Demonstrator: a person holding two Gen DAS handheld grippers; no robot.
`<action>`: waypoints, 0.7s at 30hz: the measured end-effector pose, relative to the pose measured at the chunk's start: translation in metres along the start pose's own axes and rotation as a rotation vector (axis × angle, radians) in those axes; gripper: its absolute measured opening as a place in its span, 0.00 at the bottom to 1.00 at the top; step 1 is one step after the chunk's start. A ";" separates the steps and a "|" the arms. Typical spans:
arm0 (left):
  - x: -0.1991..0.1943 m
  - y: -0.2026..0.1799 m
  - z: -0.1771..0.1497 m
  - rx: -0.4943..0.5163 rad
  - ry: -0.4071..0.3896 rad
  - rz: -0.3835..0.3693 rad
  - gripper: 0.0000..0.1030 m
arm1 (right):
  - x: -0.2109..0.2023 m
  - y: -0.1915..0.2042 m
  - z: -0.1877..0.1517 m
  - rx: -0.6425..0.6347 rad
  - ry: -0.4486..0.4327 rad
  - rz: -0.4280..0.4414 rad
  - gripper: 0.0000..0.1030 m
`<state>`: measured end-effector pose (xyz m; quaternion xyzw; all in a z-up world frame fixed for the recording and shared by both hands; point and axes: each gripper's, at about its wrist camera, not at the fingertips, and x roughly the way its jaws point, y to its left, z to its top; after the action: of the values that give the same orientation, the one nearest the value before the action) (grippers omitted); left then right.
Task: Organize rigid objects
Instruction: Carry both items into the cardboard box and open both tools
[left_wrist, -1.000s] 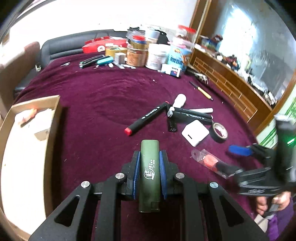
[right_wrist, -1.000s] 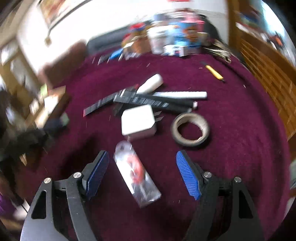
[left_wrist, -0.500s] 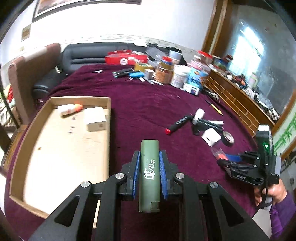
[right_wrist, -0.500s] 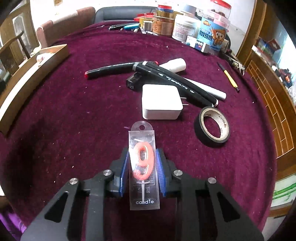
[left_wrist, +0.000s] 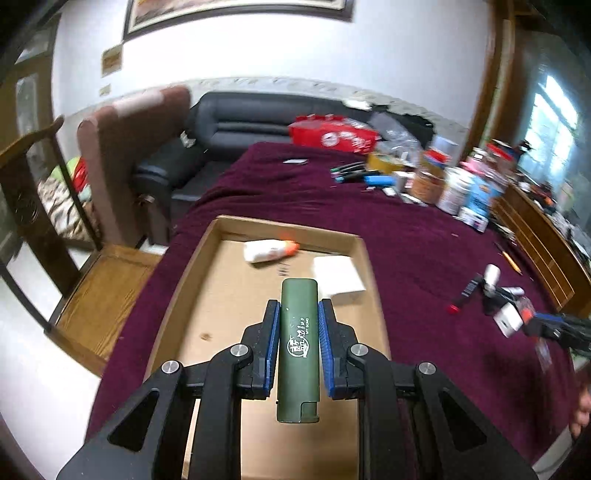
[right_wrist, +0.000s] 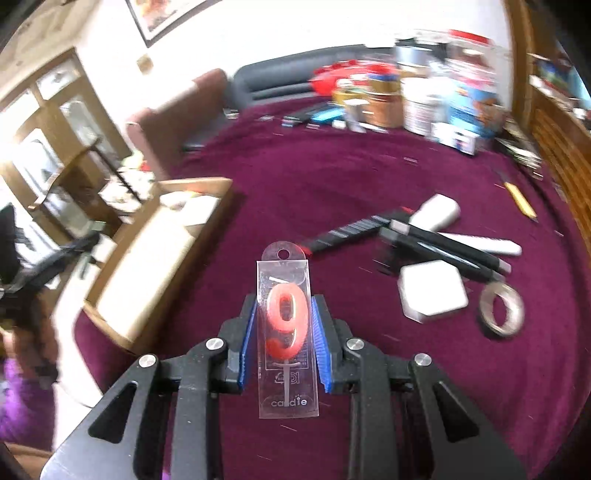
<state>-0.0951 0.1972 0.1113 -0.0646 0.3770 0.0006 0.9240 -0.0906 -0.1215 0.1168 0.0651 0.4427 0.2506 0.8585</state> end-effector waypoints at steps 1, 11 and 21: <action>0.011 0.009 0.006 -0.017 0.020 0.015 0.16 | 0.008 0.012 0.009 0.007 0.008 0.048 0.25; 0.103 0.048 0.028 -0.117 0.165 0.071 0.16 | 0.138 0.107 0.062 0.039 0.168 0.206 0.25; 0.143 0.074 0.030 -0.187 0.222 0.050 0.16 | 0.234 0.131 0.084 0.111 0.237 0.155 0.25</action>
<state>0.0240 0.2670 0.0243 -0.1407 0.4769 0.0514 0.8661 0.0398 0.1152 0.0409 0.1164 0.5478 0.2972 0.7733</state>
